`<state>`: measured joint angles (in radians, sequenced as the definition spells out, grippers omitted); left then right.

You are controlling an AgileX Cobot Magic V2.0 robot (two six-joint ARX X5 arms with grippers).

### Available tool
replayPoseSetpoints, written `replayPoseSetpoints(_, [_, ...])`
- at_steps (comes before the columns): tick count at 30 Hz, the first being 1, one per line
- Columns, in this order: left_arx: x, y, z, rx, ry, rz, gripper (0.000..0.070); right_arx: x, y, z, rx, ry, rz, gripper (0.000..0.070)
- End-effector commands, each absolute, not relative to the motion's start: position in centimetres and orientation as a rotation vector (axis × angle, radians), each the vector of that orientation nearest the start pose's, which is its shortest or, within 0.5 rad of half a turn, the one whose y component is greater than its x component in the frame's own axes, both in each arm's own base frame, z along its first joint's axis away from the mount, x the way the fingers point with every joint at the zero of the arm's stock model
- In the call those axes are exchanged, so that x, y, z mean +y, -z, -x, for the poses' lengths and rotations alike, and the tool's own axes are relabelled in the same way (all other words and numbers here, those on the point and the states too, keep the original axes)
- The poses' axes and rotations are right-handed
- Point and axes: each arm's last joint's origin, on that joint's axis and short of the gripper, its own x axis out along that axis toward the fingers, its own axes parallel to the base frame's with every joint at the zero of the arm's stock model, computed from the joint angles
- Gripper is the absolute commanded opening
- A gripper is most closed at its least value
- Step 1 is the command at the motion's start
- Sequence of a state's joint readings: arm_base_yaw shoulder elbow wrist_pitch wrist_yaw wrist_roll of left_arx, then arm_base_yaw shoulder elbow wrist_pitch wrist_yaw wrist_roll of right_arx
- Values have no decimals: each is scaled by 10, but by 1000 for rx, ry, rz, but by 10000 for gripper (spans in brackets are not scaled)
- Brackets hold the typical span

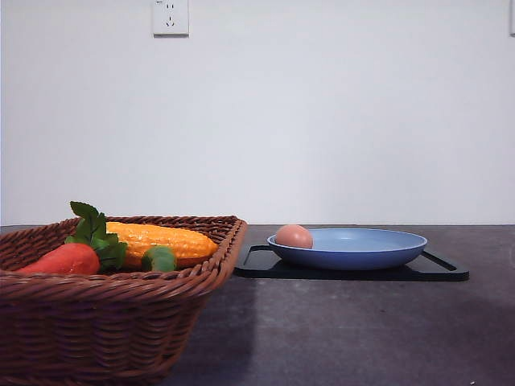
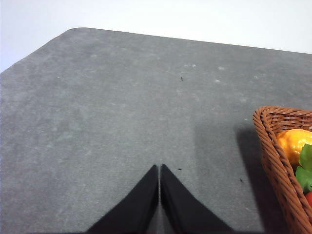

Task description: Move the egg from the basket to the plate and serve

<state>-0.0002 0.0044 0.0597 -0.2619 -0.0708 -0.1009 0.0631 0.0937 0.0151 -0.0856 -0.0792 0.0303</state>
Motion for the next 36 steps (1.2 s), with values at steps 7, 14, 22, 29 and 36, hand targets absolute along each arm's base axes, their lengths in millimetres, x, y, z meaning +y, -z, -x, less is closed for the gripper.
replayPoseSetpoints(7, [2,-151,-92,245,-82,101,0,9,-152,-101,161,-136,-42,0])
replayPoseSetpoints(14, [2,-151,-92,245,-82,101,0,9,-152,-101,161,-136,-42,0])
replayPoseSetpoints(22, [2,-151,-92,245,-82,101,0,9,-152,-101,161,-136,-42,0])
replayPoseSetpoints(29, [2,-151,-92,245,-82,101,0,9,-152,-101,161,-136,-42,0])
replayPoseSetpoints(36, [2,-151,-92,245,-82,101,0,9,-152,-101,161,-137,-42,0])
